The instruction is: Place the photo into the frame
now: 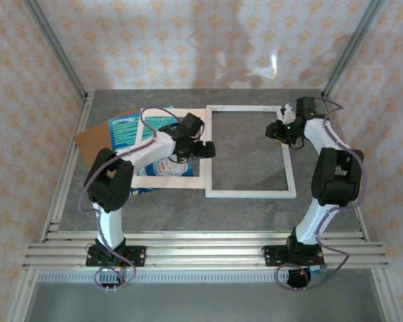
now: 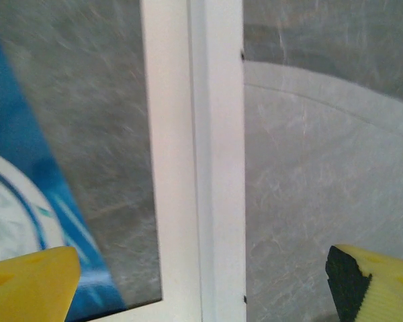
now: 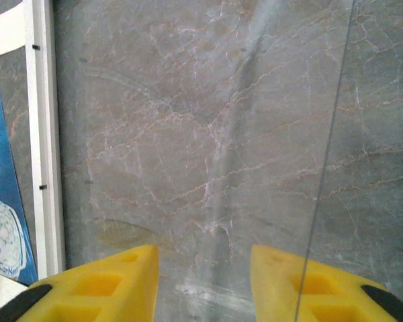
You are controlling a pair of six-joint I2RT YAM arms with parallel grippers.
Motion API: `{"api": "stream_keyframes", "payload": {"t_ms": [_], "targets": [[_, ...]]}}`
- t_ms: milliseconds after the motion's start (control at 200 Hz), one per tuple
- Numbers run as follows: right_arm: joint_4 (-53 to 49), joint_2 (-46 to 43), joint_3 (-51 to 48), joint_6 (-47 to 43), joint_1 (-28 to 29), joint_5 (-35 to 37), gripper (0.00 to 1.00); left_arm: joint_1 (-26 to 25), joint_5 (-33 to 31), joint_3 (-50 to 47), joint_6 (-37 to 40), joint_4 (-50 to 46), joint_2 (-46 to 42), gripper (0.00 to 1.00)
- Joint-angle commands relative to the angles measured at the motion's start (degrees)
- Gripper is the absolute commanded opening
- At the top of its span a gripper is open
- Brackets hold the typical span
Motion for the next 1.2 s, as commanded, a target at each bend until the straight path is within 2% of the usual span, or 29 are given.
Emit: {"api": "stream_keyframes", "payload": {"t_ms": [0,140,385,485,816,871,956,1006,1196], "targets": [[-1.67,0.26,3.32,1.42,-0.3,0.28,0.29,-1.91,-3.45,1.19,-1.58,-2.13,2.84,0.95],[-4.89,-1.51,5.15,3.19,-0.39,2.13,0.0,-3.03,-4.49,0.26,-2.69,-2.23,4.52,0.91],[-11.87,-10.77,8.88,5.35,-0.42,10.71,0.0,-4.22,-5.23,-0.21,-0.85,-4.32,6.49,0.73],[-13.96,-14.43,11.42,6.06,-0.37,11.55,0.0,-4.22,-6.09,0.36,0.48,-6.03,7.14,0.67],[-14.1,-16.51,21.03,12.24,1.28,1.15,0.0,-3.55,-11.78,4.69,7.06,-13.84,6.82,0.65],[-13.42,-16.06,22.2,12.95,2.78,0.93,0.0,-3.02,-12.16,5.01,7.52,-14.55,6.12,0.69],[-12.17,-14.77,24.07,14.14,4.99,-0.64,0.0,-1.52,-10.05,5.11,6.51,-15.09,4.06,0.87],[-11.37,-13.92,25.2,15.2,6.28,-1.47,0.0,-0.35,-8.06,4.22,5.37,-14.3,1.79,0.93],[-4.93,-12.08,27.0,20.94,11.65,-3.76,0.0,7.05,-5.36,-5.57,-0.95,-9.01,-10.74,0.98]]}}
